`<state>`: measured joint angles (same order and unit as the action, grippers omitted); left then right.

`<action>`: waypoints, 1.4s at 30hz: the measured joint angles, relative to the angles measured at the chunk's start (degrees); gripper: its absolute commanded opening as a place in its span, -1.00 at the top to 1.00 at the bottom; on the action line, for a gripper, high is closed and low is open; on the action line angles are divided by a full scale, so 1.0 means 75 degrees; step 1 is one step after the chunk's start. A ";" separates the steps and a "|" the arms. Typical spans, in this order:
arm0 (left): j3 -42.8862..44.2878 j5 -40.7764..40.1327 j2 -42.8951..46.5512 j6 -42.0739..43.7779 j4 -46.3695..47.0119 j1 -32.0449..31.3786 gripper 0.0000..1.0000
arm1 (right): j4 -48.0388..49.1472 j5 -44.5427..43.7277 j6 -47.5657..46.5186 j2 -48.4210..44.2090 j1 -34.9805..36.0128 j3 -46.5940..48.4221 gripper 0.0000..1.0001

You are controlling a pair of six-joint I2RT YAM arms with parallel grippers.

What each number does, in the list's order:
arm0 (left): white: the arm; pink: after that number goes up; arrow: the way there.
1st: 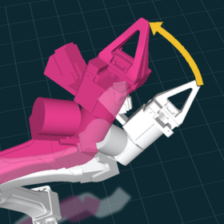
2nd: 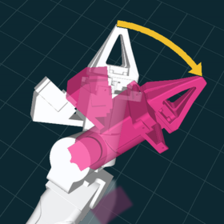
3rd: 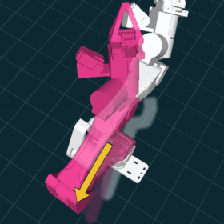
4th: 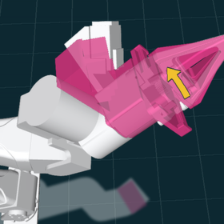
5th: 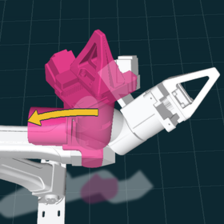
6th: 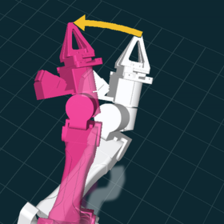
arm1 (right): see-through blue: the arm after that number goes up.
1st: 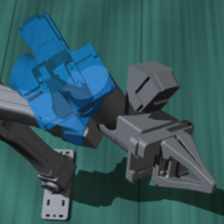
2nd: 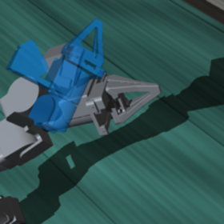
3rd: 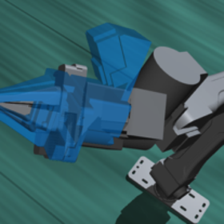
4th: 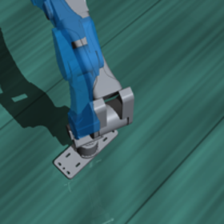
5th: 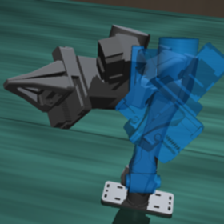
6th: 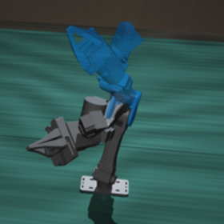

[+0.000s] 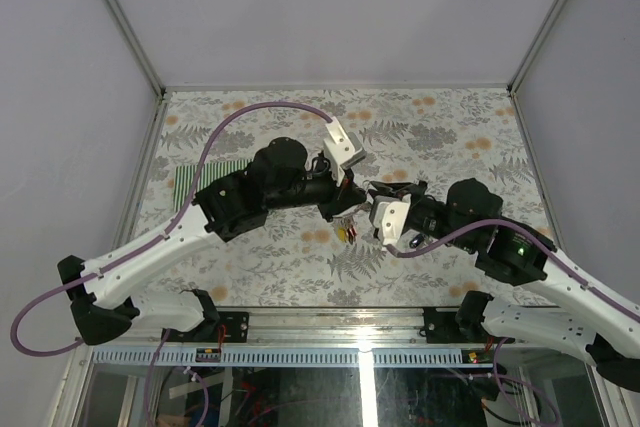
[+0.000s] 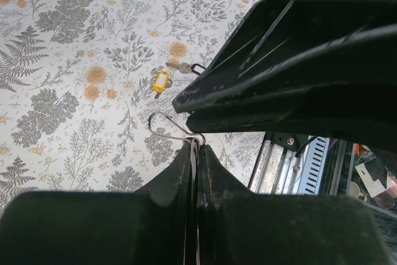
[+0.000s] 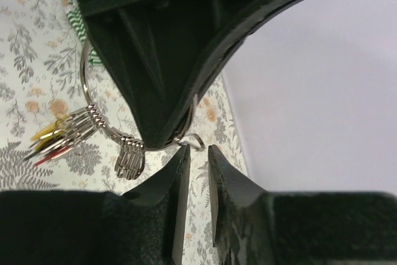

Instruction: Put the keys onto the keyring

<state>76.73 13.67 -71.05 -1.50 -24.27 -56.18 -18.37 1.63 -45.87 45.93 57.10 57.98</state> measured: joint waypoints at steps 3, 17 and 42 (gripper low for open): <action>-0.0064 0.0003 0.0020 -0.0035 0.0038 0.0000 1.00 | 0.0315 0.0000 0.0076 -0.0125 0.0000 -0.0064 0.36; -0.1276 0.0079 0.1163 -0.0256 0.1052 0.0000 1.00 | 0.0799 -0.0152 0.1507 -0.1151 0.0003 -0.0740 0.12; -0.2498 0.0184 0.2247 0.1842 0.2282 0.0000 1.00 | 0.1297 -0.2355 1.2677 -0.0723 0.0020 -0.0749 -0.07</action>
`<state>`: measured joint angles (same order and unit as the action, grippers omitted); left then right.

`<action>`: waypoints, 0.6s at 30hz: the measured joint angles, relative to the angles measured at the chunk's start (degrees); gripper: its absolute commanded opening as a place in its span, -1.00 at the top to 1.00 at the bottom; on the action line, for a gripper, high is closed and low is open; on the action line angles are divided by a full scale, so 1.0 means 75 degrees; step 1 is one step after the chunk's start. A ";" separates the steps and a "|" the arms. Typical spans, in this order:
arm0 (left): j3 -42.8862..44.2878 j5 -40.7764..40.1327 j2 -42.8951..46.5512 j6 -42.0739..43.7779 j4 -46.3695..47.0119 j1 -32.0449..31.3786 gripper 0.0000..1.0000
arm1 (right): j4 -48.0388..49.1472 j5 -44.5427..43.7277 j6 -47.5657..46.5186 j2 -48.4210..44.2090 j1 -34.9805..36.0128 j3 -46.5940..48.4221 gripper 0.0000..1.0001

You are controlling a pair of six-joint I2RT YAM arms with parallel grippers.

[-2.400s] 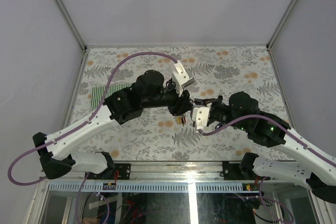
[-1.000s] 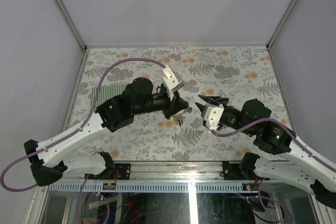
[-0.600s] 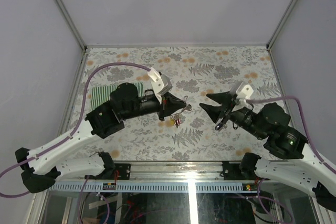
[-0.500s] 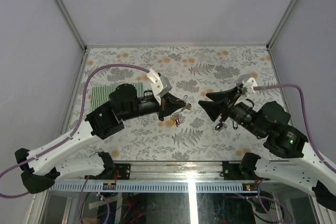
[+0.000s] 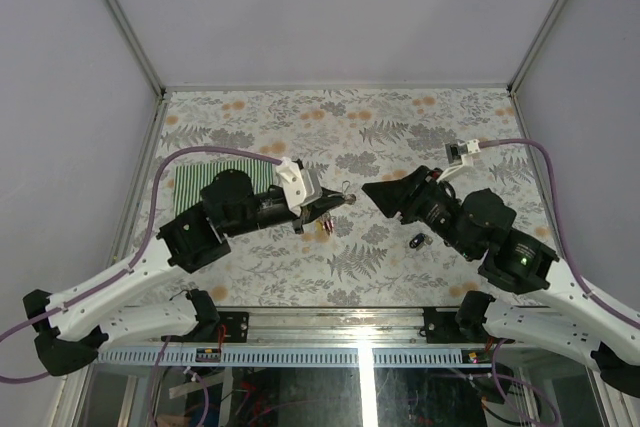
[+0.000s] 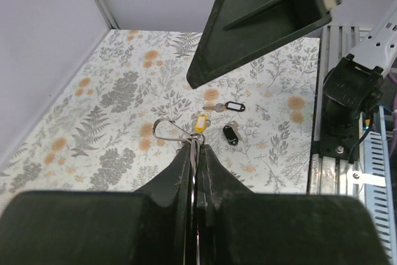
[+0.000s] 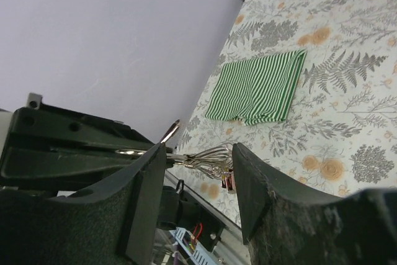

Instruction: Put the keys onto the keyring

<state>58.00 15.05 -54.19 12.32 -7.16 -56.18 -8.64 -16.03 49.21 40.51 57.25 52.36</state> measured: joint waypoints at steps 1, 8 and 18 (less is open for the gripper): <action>-0.0012 0.0058 0.0035 0.0143 0.0003 -0.0003 1.00 | 0.0055 0.0003 0.0085 0.0038 0.0000 -0.0032 -0.07; -0.0207 0.0341 0.0306 0.1116 -0.0006 -0.0006 1.00 | 0.0493 0.0073 0.0560 0.0245 0.0000 -0.0210 -0.06; -0.0338 0.0347 0.0370 0.1769 -0.0020 -0.0012 1.00 | 0.1067 0.0452 0.0988 0.0431 0.0003 -0.0323 -0.03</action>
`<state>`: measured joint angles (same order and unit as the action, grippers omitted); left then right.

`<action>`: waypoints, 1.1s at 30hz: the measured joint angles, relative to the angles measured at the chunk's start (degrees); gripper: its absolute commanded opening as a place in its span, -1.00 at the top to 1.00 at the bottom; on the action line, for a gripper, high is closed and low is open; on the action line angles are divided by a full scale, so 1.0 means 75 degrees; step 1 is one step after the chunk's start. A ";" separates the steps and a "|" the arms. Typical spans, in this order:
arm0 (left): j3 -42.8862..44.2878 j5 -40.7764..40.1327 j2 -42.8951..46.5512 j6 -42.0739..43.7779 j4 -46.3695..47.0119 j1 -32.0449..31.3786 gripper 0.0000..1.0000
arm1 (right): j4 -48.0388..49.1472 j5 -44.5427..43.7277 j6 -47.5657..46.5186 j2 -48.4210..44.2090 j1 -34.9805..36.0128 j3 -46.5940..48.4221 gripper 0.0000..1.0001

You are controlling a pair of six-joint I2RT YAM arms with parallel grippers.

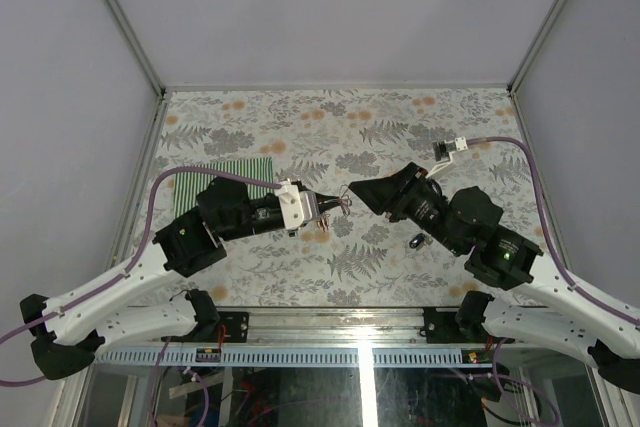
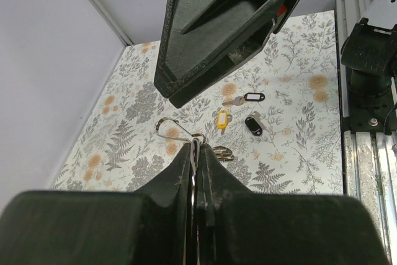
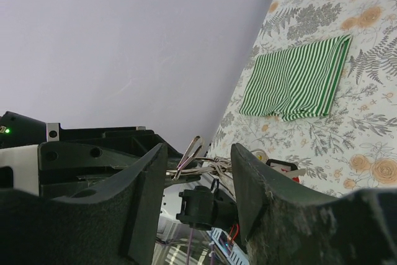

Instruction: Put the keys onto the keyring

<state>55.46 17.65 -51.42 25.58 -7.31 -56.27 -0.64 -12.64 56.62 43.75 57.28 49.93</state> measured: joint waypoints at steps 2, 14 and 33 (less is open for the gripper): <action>0.0000 0.0000 0.0000 0.0035 0.0000 0.0000 1.00 | 0.0044 0.0047 0.0070 0.0032 0.0000 -0.0003 -0.03; 0.0000 0.0099 0.0000 0.0073 0.0000 0.0000 1.00 | 0.0233 0.0283 0.0306 0.0283 0.0000 -0.0012 0.05; 0.0000 0.0245 0.0003 0.0119 -0.0003 -0.0006 1.00 | 0.0595 0.0580 0.0466 0.0490 0.0000 -0.0020 0.54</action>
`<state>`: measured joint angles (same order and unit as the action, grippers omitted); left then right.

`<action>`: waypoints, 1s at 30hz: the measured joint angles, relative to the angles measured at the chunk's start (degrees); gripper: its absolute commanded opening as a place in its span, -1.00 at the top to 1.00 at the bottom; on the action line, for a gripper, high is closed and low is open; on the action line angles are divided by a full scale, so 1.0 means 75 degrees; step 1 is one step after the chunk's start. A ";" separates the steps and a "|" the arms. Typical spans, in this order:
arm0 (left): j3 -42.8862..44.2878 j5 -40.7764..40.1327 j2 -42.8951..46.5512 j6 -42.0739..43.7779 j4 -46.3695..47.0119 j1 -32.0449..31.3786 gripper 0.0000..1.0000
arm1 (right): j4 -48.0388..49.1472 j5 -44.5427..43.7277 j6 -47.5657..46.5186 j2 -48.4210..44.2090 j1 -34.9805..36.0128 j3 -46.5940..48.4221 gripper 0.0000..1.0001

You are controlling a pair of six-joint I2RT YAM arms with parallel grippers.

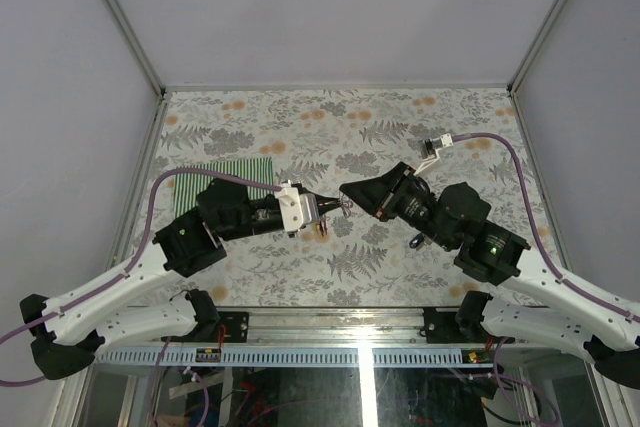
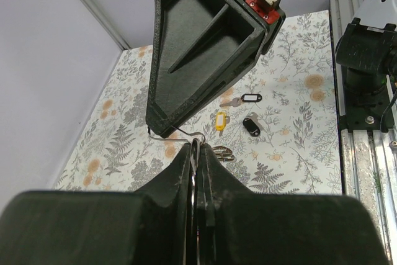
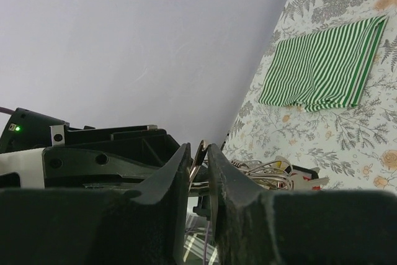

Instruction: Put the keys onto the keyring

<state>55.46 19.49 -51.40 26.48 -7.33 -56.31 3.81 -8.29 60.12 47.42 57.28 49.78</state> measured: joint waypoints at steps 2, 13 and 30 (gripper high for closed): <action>0.0000 0.0012 0.0006 0.0003 0.0000 0.0000 1.00 | 0.0003 0.0000 0.0006 0.0000 -0.0003 -0.0017 0.59; -0.0003 -0.0055 0.0085 -0.0102 0.0003 0.0000 0.70 | 0.0635 0.0038 -0.0102 -0.0017 0.0000 -0.0248 1.00; -0.0498 -0.1504 0.0079 -0.1760 0.1495 -0.0038 -0.08 | 0.1230 -0.0883 -0.1929 -0.0361 0.0000 -0.0347 1.00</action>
<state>51.72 8.21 -50.81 13.28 3.88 -56.60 13.04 -14.92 45.65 44.71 57.28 47.18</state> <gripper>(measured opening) 0.528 0.011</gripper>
